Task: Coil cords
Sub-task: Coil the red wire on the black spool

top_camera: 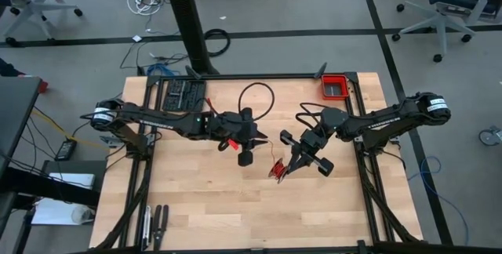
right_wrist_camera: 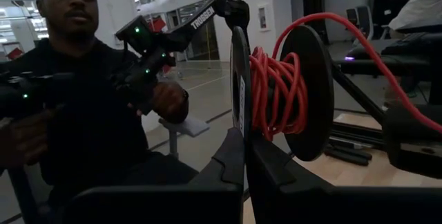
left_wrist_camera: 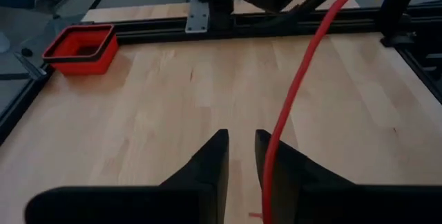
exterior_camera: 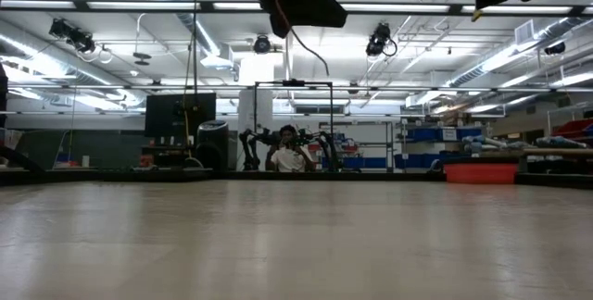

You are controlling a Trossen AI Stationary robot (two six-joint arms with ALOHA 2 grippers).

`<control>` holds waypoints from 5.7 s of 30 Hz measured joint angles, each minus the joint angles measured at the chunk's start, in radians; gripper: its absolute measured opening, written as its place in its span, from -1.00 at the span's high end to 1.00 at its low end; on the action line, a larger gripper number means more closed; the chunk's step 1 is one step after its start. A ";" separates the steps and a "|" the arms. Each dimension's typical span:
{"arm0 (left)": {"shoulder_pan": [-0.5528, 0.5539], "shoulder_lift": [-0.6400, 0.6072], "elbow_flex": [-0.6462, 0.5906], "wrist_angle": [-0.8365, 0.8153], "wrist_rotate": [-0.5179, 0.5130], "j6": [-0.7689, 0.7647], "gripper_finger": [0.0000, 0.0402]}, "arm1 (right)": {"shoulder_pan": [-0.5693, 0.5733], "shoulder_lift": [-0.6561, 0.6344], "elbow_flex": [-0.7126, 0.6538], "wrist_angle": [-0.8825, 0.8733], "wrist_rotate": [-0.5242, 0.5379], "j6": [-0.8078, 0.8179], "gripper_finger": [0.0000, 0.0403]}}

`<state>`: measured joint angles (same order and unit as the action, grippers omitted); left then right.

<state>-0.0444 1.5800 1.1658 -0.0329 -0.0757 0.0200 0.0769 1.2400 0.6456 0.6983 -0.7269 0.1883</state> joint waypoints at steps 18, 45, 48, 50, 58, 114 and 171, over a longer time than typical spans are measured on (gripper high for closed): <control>-0.028 -0.103 0.112 -0.271 -0.009 -0.023 0.62 | -0.009 0.000 0.000 -0.058 0.006 -0.003 0.99; -0.107 -0.002 -0.143 0.512 -0.027 0.016 0.79 | 0.000 0.000 0.000 0.114 0.026 -0.035 0.99; -0.105 0.031 -0.164 0.587 -0.030 -0.026 0.79 | -0.011 0.001 0.000 0.100 0.068 -0.060 0.99; -0.105 0.041 -0.173 0.586 -0.030 -0.045 0.75 | -0.024 0.001 -0.001 0.092 0.078 -0.072 0.99; -0.108 0.113 -0.144 0.669 -0.029 -0.054 0.46 | -0.084 0.001 0.000 0.083 0.105 -0.083 0.99; -0.122 -0.110 -0.113 0.112 -0.270 0.021 0.90 | -0.115 -0.146 0.003 -0.417 0.299 0.126 0.99; -0.074 -0.047 -0.121 0.194 -0.200 -0.133 0.67 | 0.013 -0.156 0.002 -0.557 0.671 -0.141 1.00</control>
<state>-0.1184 1.5326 1.0447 0.1612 -0.2752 -0.1131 0.0898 1.0836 0.6479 0.1412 -0.0560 0.0469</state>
